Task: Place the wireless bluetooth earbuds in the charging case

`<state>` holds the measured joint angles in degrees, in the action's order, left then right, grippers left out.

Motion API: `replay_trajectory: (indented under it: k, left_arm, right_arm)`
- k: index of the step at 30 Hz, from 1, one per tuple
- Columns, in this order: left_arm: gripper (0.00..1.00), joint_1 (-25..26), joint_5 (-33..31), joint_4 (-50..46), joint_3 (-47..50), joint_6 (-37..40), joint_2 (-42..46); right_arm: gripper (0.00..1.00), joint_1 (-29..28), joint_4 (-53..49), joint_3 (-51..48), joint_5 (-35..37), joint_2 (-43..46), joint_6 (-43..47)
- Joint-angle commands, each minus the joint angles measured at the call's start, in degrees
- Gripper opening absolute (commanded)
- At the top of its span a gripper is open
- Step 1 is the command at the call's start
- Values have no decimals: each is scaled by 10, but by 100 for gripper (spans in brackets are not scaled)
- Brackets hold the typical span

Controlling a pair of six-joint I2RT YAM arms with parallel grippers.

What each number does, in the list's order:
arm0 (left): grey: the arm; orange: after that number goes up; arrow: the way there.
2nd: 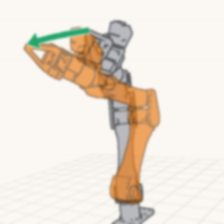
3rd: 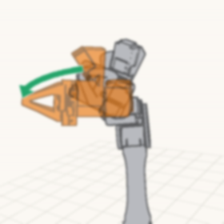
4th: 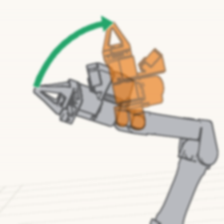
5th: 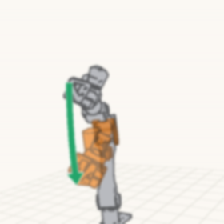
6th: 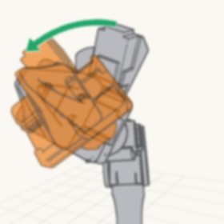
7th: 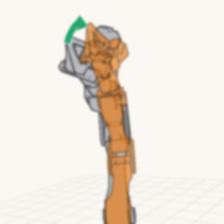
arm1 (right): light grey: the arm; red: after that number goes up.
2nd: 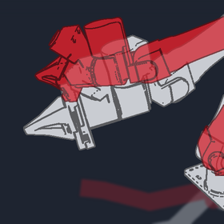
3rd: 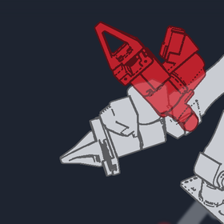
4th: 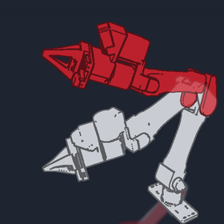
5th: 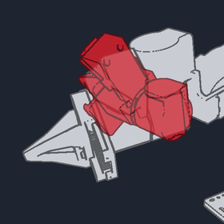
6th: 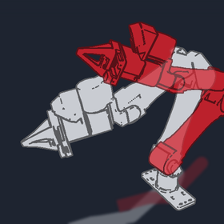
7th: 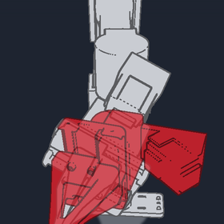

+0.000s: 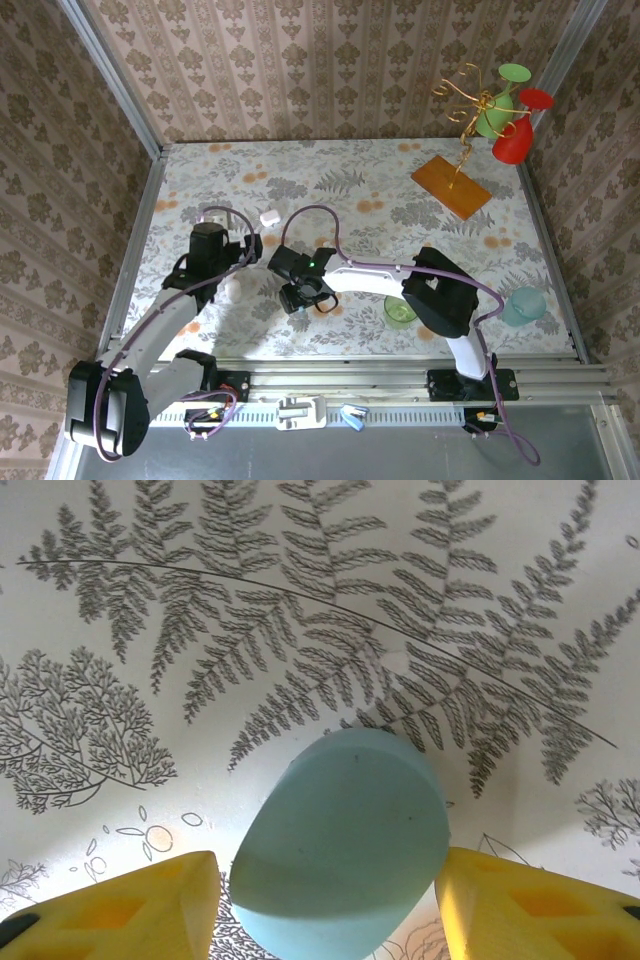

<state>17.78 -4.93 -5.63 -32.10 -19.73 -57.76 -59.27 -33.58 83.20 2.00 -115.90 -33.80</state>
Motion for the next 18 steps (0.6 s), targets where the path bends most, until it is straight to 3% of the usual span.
replay_trajectory:
  k: [1,5,8,14,18]
  left_arm:
    - [100,-5,9,9,3,1,-7]
    - [100,-6,18,18,3,-5,-21]
    - [100,-6,21,20,2,-5,-26]
    - [100,-7,14,18,8,-3,-19]
    - [100,-8,20,21,12,-5,-19]
  right_arm:
    - [61,-1,17,4,-5,-2,57]
    - [73,-3,20,-2,5,2,66]
    - [74,-8,-4,16,12,-18,60]
    - [55,-19,-23,24,36,-38,28]
    - [49,-20,-11,1,44,-16,28]
